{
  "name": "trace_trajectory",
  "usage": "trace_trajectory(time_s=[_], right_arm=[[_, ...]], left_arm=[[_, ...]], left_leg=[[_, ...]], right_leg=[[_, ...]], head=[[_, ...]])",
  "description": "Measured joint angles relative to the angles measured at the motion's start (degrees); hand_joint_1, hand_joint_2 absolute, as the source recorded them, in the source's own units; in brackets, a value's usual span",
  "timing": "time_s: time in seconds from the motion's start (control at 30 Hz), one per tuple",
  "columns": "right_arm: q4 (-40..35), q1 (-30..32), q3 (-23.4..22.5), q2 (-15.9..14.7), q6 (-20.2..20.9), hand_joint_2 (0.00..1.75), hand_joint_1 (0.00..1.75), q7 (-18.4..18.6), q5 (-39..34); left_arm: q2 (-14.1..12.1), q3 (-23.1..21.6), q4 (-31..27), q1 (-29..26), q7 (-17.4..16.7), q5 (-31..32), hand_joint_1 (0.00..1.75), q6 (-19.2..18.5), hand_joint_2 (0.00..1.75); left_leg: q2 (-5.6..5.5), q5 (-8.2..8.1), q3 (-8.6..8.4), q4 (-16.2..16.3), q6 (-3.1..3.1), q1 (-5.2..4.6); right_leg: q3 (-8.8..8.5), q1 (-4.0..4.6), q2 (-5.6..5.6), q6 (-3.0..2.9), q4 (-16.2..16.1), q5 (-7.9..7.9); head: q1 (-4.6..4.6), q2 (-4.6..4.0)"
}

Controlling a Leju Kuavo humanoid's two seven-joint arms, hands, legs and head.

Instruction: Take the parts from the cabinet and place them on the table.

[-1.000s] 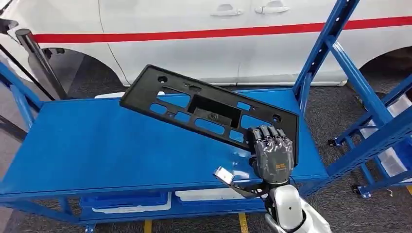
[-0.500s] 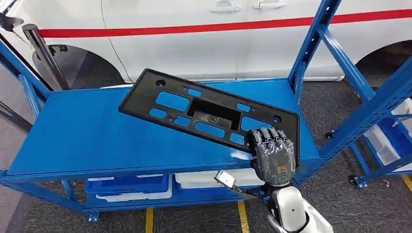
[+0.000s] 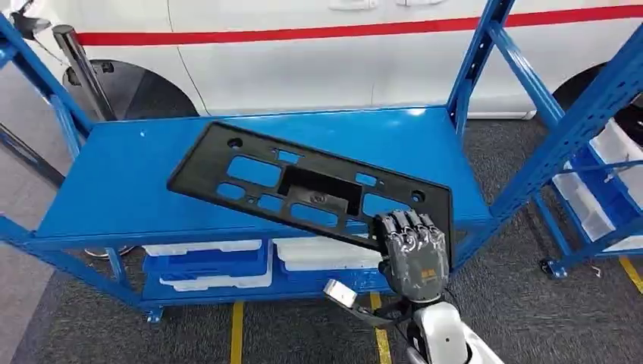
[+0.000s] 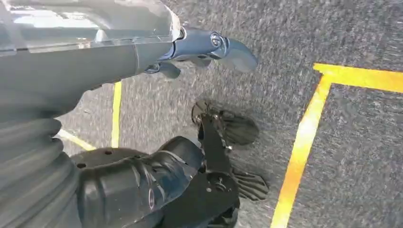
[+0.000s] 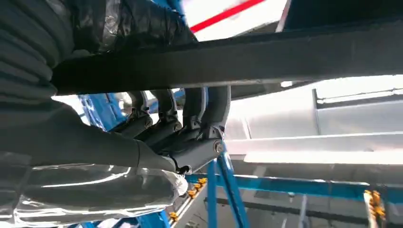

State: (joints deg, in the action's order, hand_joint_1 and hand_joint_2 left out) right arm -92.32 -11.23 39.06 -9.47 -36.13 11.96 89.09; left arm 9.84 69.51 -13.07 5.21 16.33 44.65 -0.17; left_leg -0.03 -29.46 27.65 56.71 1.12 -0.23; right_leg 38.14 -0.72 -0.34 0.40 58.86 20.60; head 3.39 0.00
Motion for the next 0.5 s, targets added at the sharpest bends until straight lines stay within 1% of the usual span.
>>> trace_trajectory(time_s=[0.03, 0.07, 0.1, 0.13, 0.17, 0.2, 0.23, 0.27, 0.3, 0.33, 0.37, 0.4, 0.43, 0.47, 0.5], right_arm=[[0.0, 0.73, -0.11, 0.69, -0.09, 1.75, 1.75, -1.39, -0.77], [0.0, 1.47, -0.24, 1.45, -0.13, 1.75, 1.75, -2.88, -1.6], [0.02, 2.03, -0.35, 2.17, -0.22, 1.75, 1.75, -4.24, -2.58], [0.02, 2.62, -0.42, 2.65, -0.26, 1.75, 1.75, -5.24, -3.77], [0.02, 3.22, -0.46, 3.09, -0.31, 1.75, 1.75, -6.33, -5.54], [0.02, 3.89, -0.57, 3.48, -0.5, 1.75, 1.75, -7.22, -7.22], [0.0, 4.4, -0.61, 3.83, -0.81, 1.75, 1.75, -7.94, -8.43], [-0.04, 4.91, -0.61, 4.23, -1.23, 1.75, 1.75, -8.62, -9.34], [-0.22, 5.31, -0.61, 4.7, -1.53, 1.75, 1.75, -9.34, -10.34], [-0.42, 5.57, -0.64, 5.12, -1.77, 1.75, 1.75, -9.91, -11.2], [-0.7, 5.64, -0.64, 5.51, -2.04, 1.75, 1.75, -10.44, -11.77], [-1.05, 5.98, -0.66, 6.06, -2.21, 1.75, 1.75, -10.83, -12.22], [-1.27, 6.29, -0.66, 6.43, -2.34, 1.75, 1.75, -11.31, -12.77], [-1.33, 6.35, -0.66, 6.78, -2.6, 1.75, 1.75, -12.02, -13.85], [-1.49, 6.47, -0.64, 7.04, -2.69, 1.75, 1.75, -12.92, -15.51]], left_arm=[[0.11, 0.0, 0.0, 0.06, -0.18, 0.04, 0.0, -0.04, 1.75], [0.26, 0.0, 0.0, 0.13, -0.46, 0.17, 0.0, -0.09, 1.75], [0.26, -0.02, 0.0, 0.13, -0.63, 0.22, 0.0, -0.13, 1.75], [0.26, -0.02, 0.0, 0.12, -0.81, 0.37, 0.0, -0.13, 1.75], [0.28, -0.02, 0.0, 0.1, -0.9, 0.55, 0.0, -0.13, 1.75], [0.28, -0.02, 0.0, 0.07, -0.94, 0.57, 0.0, -0.11, 1.75], [0.28, -0.02, -0.02, 0.05, -0.98, 0.57, 0.0, -0.11, 1.75], [0.28, -0.02, 0.0, 0.05, -1.01, 0.57, 0.0, -0.09, 1.75], [0.31, -0.02, 0.0, 0.04, -1.03, 0.59, 0.0, -0.07, 1.75], [0.33, 0.0, 0.0, 0.03, -1.03, 0.63, 0.0, -0.02, 1.75], [0.33, -0.02, -0.02, 0.03, -1.05, 0.63, 0.0, -0.04, 1.75], [0.35, -0.02, 0.0, 0.0, -1.03, 0.65, 0.0, -0.02, 1.75], [0.35, -0.02, -0.02, 0.04, -0.94, 0.7, 0.0, -0.02, 1.75], [0.35, -0.02, -0.02, 0.09, -0.94, 0.72, 0.0, -0.04, 1.75], [0.35, -0.02, -0.02, 0.0, -0.94, 0.74, 0.0, -0.09, 1.75]], left_leg=[[0.43, 1.14, 0.07, -0.77, 0.39, 0.7], [0.54, 1.87, 0.57, -0.94, 0.92, 0.59], [0.62, 2.49, 1.37, -0.9, 1.4, 0.58], [0.61, 3.13, 2.35, -0.71, 1.43, 0.53], [0.61, 3.75, 3.35, -0.51, 1.41, 0.49], [0.61, 4.41, 4.53, -0.12, 1.29, 0.47], [0.62, 4.86, 5.56, 0.23, 1.13, 0.47], [0.64, 5.34, 6.66, 0.66, 0.95, 0.48], [0.64, 5.72, 7.68, 1.16, 0.72, 0.51], [0.64, 6.05, 8.7, 1.84, 0.39, 0.55], [0.63, 6.32, 9.52, 2.45, -0.04, 0.46], [0.58, 6.64, 9.76, 2.86, -0.41, 0.45], [0.63, 7.05, 9.6, 2.85, -0.77, 0.38], [0.56, 7.7, 9.73, 2.49, -1.1, 0.53], [0.55, 8.13, 9.87, 2.36, -1.52, 0.74]], right_leg=[[0.28, -0.06, 0.08, 0.2, 0.55, 0.85], [0.91, -0.1, 0.18, 0.36, 1.68, 3.56], [1.73, -0.12, 0.22, 0.38, 4.63, 7.3], [2.7, -0.18, 0.22, 0.55, 8.85, 10.8], [3.47, -0.22, 0.22, 0.76, 13.09, 13.08], [3.76, -0.23, 0.22, 0.93, 16.33, 13.23], [3.16, -0.29, 0.21, 1.03, 17.17, 11.85], [1.41, -0.46, 0.21, 1.1, 15.89, 9.67], [-1.3, -0.64, 0.2, 1.15, 12.82, 7.96], [-5.07, -0.8, 0.19, 1.15, 8.1, 7.41], [-8.15, -0.76, 0.21, 1.05, 3.07, 10.41], [-9.06, -0.08, 0.52, 0.23, 1.71, 10.66], [-8.39, -0.14, 0.59, -0.09, 1.2, 10.41], [-8.17, 0.09, 0.66, -0.59, 1.53, 10.11], [-7.94, 0.24, 0.63, -1.11, 1.4, 9.7]], head=[[-0.04, 0.0], [-0.02, 0.0], [0.02, 0.0], [0.02, 0.0], [0.0, 0.0], [0.05, 0.0], [0.0, 0.0], [0.05, 0.0], [0.0, 0.0], [0.02, 0.0], [0.0, 0.0], [-0.11, 0.0], [-0.15, 0.0], [-0.22, 0.0], [-0.07, 0.0]])
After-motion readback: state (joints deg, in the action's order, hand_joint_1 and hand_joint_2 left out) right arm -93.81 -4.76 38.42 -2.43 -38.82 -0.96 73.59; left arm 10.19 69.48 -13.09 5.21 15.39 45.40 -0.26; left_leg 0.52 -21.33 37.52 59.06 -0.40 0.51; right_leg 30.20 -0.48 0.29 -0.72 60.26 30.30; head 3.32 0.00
